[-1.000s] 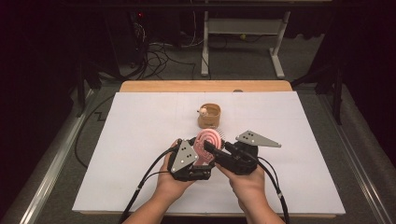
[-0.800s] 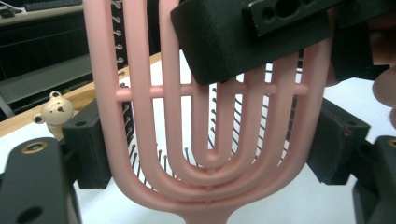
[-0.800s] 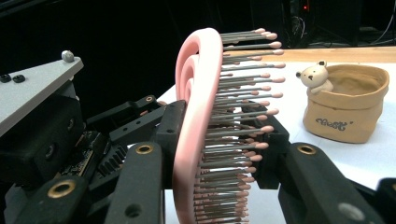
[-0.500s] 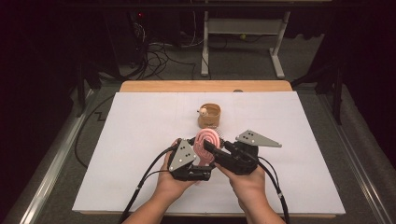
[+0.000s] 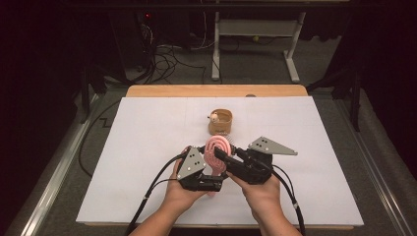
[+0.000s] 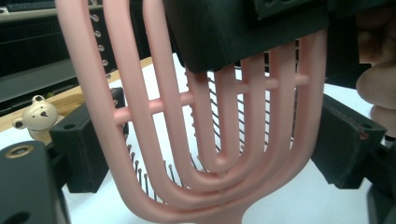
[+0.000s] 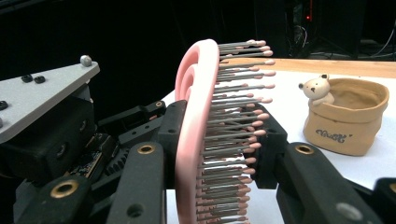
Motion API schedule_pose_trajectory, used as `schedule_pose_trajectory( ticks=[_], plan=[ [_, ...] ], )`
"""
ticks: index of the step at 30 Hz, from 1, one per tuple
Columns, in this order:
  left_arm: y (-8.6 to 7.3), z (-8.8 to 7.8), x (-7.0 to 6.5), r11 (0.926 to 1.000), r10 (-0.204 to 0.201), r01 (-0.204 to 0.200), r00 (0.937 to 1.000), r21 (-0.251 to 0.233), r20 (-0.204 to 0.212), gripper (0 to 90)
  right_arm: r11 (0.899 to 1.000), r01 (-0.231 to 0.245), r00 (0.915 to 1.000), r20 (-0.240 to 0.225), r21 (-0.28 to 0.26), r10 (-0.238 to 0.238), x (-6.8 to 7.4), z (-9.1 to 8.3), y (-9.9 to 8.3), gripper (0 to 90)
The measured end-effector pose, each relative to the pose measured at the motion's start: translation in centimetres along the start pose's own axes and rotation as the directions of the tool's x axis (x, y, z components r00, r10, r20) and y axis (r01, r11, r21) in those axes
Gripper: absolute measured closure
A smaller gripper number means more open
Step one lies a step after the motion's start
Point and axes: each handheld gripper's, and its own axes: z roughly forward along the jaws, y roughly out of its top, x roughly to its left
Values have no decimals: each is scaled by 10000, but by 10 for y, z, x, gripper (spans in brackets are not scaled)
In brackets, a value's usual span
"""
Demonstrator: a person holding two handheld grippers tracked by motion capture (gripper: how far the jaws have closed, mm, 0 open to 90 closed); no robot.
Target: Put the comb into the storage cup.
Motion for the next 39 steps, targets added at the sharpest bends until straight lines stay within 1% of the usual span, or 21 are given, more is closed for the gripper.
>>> schedule_pose_trajectory(
  ticks=[4,7,13,16,20,21,23,27,33,36,38,39],
  plan=[
    [0,-1,0,10000,-34,35,9999,-44,108,125,9999,-37,10000,7,-137,37,-1,-3,3,650],
    [0,0,0,10000,-47,47,9999,-38,161,122,9998,0,10000,89,-216,2,-3,-4,4,651],
    [-1,2,1,9999,-150,150,9994,-5,312,87,9995,87,9997,250,-299,-80,-5,-8,7,653],
    [-2,3,1,9997,-250,251,9988,-5,413,72,9994,83,9995,314,-323,-73,-7,-10,8,653],
    [-2,3,1,9997,-251,252,9985,-22,493,52,9993,111,9993,372,-368,-97,-9,-12,9,654],
    [-2,3,1,9997,-250,253,9983,-43,519,52,9991,58,9992,406,-409,-41,-10,-14,10,654],
    [-3,3,2,9995,-303,307,9983,-90,495,53,9990,89,9989,461,-433,-69,-12,-17,11,654],
    [-3,2,2,9992,-319,332,9979,-219,572,51,9987,170,9982,590,-485,-141,-14,-21,13,655],
    [-3,2,3,9990,-387,398,9977,-182,553,49,9983,270,9964,817,-507,-228,-19,-28,16,655],
    [-3,-1,5,9983,-514,528,9970,-228,578,49,9980,354,9954,907,-528,-305,-21,-32,18,655],
    [-3,-2,5,9986,-470,482,9974,-219,544,47,9979,355,9951,943,-542,-303,-22,-34,18,655],
    [-3,-6,7,9987,-436,448,9979,-226,484,47,9978,351,9944,1015,-556,-293,-24,-36,19,655]
  ],
)
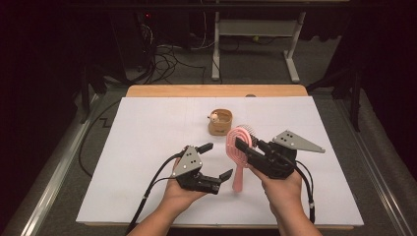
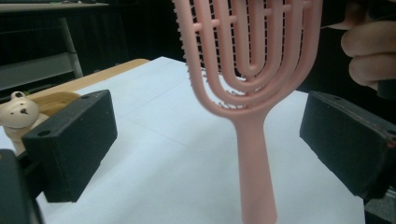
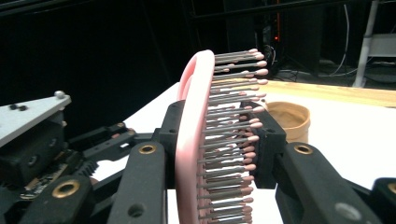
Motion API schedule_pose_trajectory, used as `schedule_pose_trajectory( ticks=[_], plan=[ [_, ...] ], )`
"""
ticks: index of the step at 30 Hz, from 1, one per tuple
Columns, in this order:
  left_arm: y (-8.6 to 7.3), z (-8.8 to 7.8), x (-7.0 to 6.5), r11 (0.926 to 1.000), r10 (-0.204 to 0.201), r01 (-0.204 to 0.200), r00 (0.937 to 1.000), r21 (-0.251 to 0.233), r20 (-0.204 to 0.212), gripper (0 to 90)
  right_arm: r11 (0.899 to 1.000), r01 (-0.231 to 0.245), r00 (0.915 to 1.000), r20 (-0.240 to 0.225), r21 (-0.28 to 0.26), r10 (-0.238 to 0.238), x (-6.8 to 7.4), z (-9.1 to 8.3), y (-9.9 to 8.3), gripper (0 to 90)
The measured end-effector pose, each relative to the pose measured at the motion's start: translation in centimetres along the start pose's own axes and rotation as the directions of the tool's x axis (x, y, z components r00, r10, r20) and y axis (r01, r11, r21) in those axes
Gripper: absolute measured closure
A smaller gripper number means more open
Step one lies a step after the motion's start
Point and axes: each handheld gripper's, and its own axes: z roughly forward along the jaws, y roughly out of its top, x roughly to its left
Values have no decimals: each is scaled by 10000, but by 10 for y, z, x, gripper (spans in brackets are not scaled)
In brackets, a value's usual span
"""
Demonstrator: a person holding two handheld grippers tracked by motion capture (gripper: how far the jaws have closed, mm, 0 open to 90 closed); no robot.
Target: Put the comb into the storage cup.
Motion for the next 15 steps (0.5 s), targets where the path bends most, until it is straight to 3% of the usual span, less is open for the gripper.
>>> schedule_pose_trajectory(
  ticks=[8,10,15],
  plan=[
    [-4,-19,15,9999,-85,89,9990,90,-435,41,9999,72,9998,175,-125,-70,-6,-6,1,655],
    [-7,-28,22,9997,-259,261,9978,39,-610,35,9998,89,9997,242,-172,-84,-10,-8,2,655],
    [-12,-39,30,9998,-177,185,9960,84,-880,36,9997,114,9993,360,-218,-106,-16,-11,2,655]
  ],
)
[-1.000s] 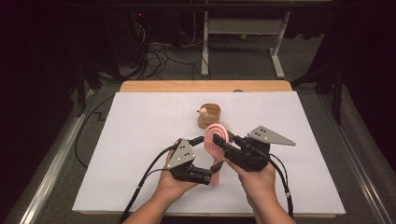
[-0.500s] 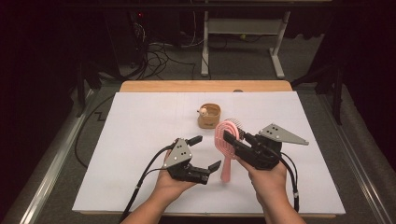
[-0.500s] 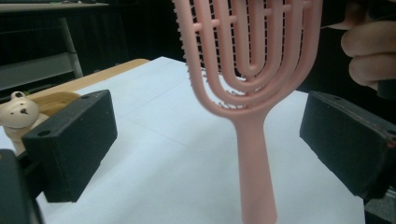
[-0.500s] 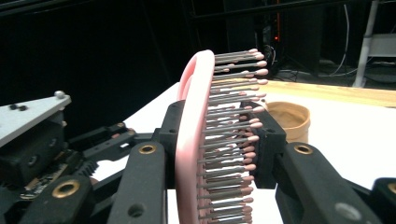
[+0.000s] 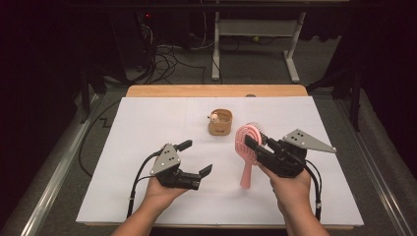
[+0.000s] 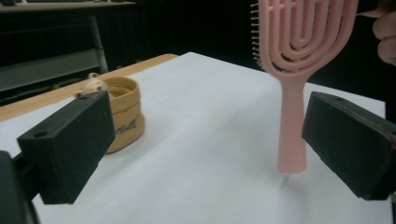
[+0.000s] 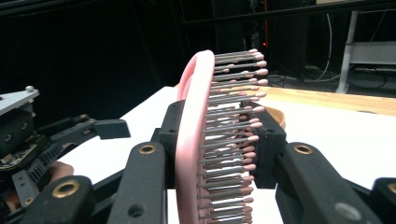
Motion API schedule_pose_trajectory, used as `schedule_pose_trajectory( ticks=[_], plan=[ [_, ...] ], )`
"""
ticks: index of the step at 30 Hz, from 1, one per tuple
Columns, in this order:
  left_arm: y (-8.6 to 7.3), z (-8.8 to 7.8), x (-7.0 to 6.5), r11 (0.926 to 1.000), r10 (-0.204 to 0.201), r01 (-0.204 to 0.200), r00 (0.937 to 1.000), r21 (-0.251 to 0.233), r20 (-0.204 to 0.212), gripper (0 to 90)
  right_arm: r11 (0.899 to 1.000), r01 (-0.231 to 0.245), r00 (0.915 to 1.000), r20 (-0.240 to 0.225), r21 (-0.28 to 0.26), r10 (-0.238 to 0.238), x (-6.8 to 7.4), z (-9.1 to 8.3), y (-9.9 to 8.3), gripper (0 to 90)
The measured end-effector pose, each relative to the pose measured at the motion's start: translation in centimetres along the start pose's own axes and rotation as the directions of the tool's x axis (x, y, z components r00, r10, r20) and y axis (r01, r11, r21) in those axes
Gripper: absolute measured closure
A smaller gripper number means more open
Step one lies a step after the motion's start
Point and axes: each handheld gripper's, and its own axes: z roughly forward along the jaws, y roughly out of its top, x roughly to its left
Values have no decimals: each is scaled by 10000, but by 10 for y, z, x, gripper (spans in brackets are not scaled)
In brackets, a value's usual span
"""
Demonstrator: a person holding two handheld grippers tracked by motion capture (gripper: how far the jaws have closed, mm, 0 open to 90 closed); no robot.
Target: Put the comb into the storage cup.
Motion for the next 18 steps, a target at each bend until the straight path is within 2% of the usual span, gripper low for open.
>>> schedule_pose_trajectory(
  ticks=[11,16,18],
  plan=[
    [-19,-36,27,9997,-68,84,9972,213,-740,4,9996,12,9992,398,-280,-1,-16,-11,2,655],
    [-27,-47,34,9993,-164,192,9959,308,-893,0,9989,86,9985,552,-457,-61,-23,-15,4,655],
    [-31,-51,36,9994,-212,232,9964,240,-818,0,9988,87,9981,613,-482,-58,-25,-16,4,654]
  ],
)
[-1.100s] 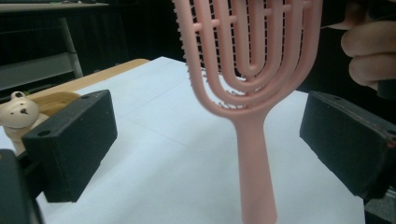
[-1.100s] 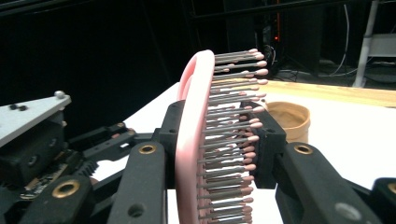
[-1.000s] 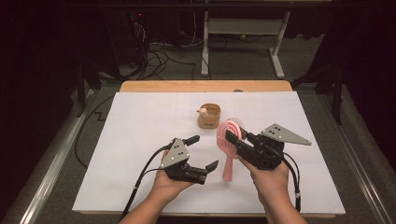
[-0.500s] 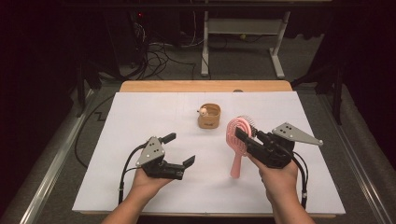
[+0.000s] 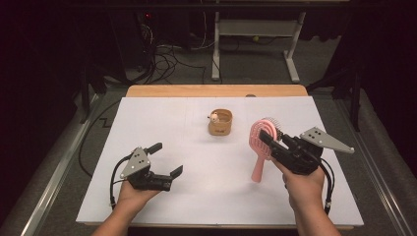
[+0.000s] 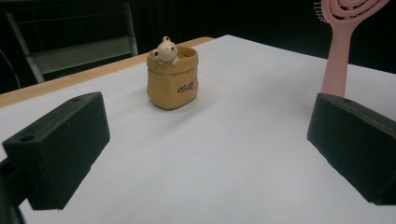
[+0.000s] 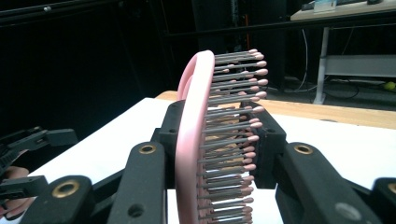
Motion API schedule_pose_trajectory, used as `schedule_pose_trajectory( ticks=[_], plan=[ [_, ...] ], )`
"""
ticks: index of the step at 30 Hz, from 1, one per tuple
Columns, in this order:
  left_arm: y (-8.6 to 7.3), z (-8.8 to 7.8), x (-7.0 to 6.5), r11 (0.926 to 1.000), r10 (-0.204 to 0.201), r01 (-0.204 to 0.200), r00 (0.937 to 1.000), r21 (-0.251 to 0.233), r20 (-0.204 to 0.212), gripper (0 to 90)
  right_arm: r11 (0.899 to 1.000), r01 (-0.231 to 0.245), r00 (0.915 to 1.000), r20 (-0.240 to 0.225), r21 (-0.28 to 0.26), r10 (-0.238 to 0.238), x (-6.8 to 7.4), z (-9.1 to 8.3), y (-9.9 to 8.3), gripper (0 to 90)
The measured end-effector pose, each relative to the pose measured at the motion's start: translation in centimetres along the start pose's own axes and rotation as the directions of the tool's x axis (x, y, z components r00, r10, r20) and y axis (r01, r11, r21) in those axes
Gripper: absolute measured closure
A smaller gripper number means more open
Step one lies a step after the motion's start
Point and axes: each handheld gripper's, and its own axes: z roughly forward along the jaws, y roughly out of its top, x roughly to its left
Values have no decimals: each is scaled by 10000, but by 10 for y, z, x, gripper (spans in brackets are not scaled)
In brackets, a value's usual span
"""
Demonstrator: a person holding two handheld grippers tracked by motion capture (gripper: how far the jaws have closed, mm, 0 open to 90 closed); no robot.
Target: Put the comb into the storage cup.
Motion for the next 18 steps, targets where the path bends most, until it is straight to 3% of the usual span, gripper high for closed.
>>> schedule_pose_trajectory(
  ticks=[4,14,18],
  plan=[
    [-5,-2,2,10000,58,-59,9999,66,84,0,10000,8,10000,78,-60,-8,-4,0,0,654],
    [-16,-9,8,9994,-322,317,9987,-119,-392,0,9995,155,9996,226,-293,-148,-9,2,2,654],
    [-19,-11,9,9998,-198,196,9987,-37,-466,0,9992,167,9994,294,-357,-156,-10,5,4,654]
  ],
)
